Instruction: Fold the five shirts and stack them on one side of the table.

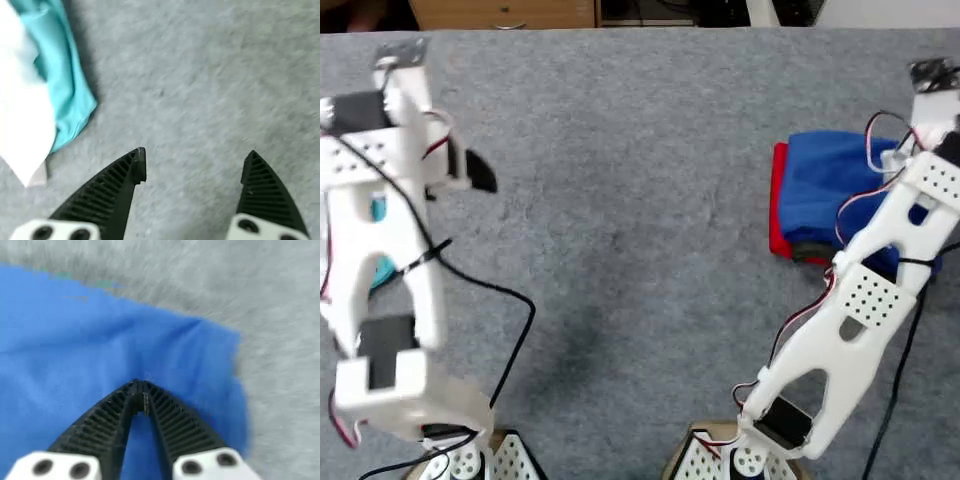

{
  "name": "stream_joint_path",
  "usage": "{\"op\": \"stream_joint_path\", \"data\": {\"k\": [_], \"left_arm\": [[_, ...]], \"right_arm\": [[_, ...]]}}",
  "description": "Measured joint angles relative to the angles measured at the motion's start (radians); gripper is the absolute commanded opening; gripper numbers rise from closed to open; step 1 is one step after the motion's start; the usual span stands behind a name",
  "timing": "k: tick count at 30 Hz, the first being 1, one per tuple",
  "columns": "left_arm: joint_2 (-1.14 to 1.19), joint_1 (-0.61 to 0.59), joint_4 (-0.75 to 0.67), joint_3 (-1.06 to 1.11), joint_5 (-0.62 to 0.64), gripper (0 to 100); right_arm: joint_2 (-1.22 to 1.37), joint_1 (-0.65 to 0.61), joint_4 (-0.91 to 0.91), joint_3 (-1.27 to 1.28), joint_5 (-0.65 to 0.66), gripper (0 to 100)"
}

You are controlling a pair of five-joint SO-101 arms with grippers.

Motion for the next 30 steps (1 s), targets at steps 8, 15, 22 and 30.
{"op": "stream_joint_path", "data": {"k": [8,15,22,30], "left_arm": [[-0.239,-0.157,0.0,0.244,-0.025,31],[-0.302,-0.321,0.0,0.279,-0.026,31],[-0.304,-0.476,-0.097,0.313,-0.021,31],[-0.304,-0.577,-0.511,0.551,0.008,31]], "right_arm": [[0.031,-0.012,0.086,-0.17,-0.023,0.4],[-0.216,-0.097,0.115,-0.224,-0.238,0.4],[-0.526,-0.239,0.258,-0.23,-0.308,0.4],[-0.615,-0.313,0.328,-0.218,-0.313,0.4]]}}
